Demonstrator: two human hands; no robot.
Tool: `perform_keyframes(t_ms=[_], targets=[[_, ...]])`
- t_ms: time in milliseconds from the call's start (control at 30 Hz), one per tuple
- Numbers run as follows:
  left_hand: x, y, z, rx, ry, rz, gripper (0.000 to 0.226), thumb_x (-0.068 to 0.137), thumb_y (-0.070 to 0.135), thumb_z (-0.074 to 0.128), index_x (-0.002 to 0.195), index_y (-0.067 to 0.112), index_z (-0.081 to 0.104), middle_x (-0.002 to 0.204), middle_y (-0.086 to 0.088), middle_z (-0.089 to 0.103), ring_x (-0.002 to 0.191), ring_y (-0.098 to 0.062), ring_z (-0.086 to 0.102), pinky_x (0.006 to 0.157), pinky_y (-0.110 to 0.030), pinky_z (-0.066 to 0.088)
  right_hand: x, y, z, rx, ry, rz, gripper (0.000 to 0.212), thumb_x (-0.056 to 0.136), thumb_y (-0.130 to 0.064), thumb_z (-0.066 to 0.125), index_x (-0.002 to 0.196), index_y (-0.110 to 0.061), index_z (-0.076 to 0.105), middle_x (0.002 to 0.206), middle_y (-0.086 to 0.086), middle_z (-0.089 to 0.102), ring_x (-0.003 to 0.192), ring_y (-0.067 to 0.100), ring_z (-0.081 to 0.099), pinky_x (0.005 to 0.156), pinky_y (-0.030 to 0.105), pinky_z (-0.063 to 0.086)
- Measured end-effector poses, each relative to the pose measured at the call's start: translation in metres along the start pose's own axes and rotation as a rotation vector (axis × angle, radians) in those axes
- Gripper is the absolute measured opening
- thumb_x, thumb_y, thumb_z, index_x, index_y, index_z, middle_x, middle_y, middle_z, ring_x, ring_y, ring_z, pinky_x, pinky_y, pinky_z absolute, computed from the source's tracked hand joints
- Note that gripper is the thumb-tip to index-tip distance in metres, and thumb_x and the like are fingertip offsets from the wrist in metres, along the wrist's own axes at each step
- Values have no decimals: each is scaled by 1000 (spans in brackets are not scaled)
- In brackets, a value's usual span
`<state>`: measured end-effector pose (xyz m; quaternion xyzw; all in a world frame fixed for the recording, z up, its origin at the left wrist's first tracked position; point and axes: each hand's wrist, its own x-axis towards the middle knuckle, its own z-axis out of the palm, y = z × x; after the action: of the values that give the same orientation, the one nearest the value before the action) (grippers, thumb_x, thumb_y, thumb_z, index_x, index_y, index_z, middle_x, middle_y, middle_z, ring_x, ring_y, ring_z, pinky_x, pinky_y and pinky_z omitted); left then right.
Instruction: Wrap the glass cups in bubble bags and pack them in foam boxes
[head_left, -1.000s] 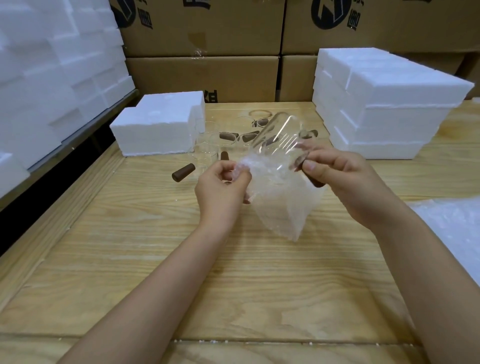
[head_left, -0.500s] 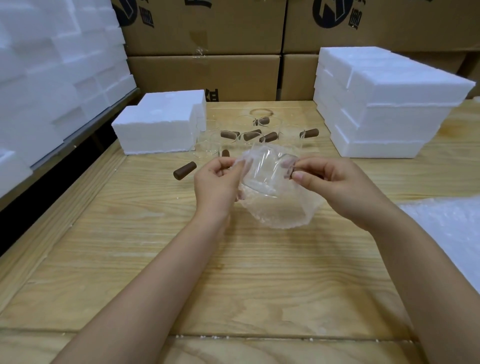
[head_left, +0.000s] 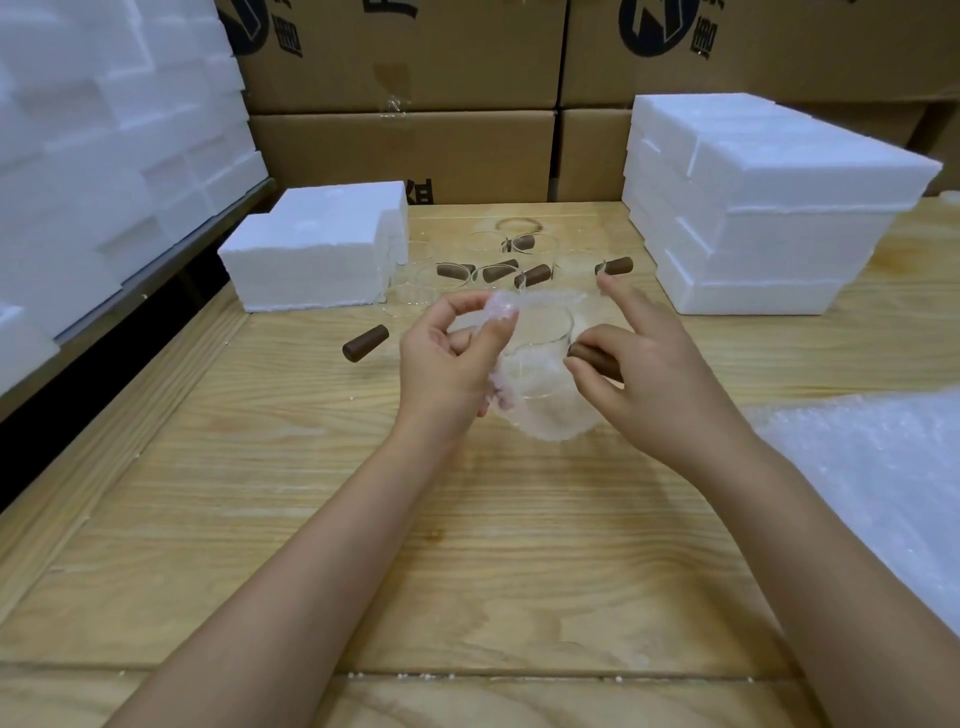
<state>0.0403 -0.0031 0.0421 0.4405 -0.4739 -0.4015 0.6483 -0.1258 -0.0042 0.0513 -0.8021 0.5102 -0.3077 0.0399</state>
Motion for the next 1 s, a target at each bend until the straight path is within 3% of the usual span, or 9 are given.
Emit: perform_keyframes(t_ms=[167,300,367,467,567,700,833,900,1000], targets=[[-2,2,-2,-78,-187,31,22,80,40,69,92,21,69,39,5,47,29,-12,43,36,-13,31,3,6,0,164,41,-26,11,89,-10,61,87,-2,68,108,2,60,91,13,60,88,30,48],[6,-2,-12,-95,31,160,26,90,29,48,99,18,68,53,5,52,45,-10,47,46,-23,43,5,11,-5,325,124,19,8,88,-8,63,88,-6,70,97,-7,61,87,-6,55,77,4,39],[10,-7,-19,4,155,218,25,88,24,51,110,19,62,75,7,57,65,-4,55,60,-20,47,7,18,-10,508,119,57,9,88,-8,64,86,-13,71,97,-13,61,90,-6,57,79,6,42],[14,-14,-25,45,109,102,60,82,32,57,138,19,40,124,8,50,110,5,50,91,-15,45,8,27,-19,829,61,39,25,87,-9,62,76,-28,73,98,-10,66,100,5,60,85,15,45],[19,-13,-31,-95,-39,9,100,70,50,75,149,12,26,149,0,37,136,-12,39,112,-34,36,7,34,-21,956,-7,27,26,87,-7,60,75,-25,76,94,-14,68,101,4,61,86,14,45],[18,-2,-33,-228,-185,-15,109,53,62,84,134,-1,48,120,-15,65,113,-33,62,90,-46,53,7,38,-18,934,-54,156,9,79,-19,67,77,-18,76,92,-10,71,94,4,64,81,14,46],[13,-8,-26,-147,-152,-31,90,39,59,90,109,8,64,95,-3,73,94,-24,70,70,-36,58,8,31,-19,861,-52,169,8,68,-36,68,70,-35,76,101,-18,67,102,-2,60,81,12,44],[12,-11,-24,-178,-160,-61,81,37,57,91,101,12,67,91,-1,74,90,-22,71,67,-35,58,7,28,-18,864,-65,190,11,65,-39,70,72,-34,77,116,-6,64,109,8,59,84,20,46],[12,-14,-23,-213,-214,-102,78,40,53,92,102,13,68,101,-10,72,99,-30,69,78,-43,57,6,22,-16,985,-105,230,18,64,-35,71,76,-23,77,97,-5,72,89,9,68,68,18,51]])
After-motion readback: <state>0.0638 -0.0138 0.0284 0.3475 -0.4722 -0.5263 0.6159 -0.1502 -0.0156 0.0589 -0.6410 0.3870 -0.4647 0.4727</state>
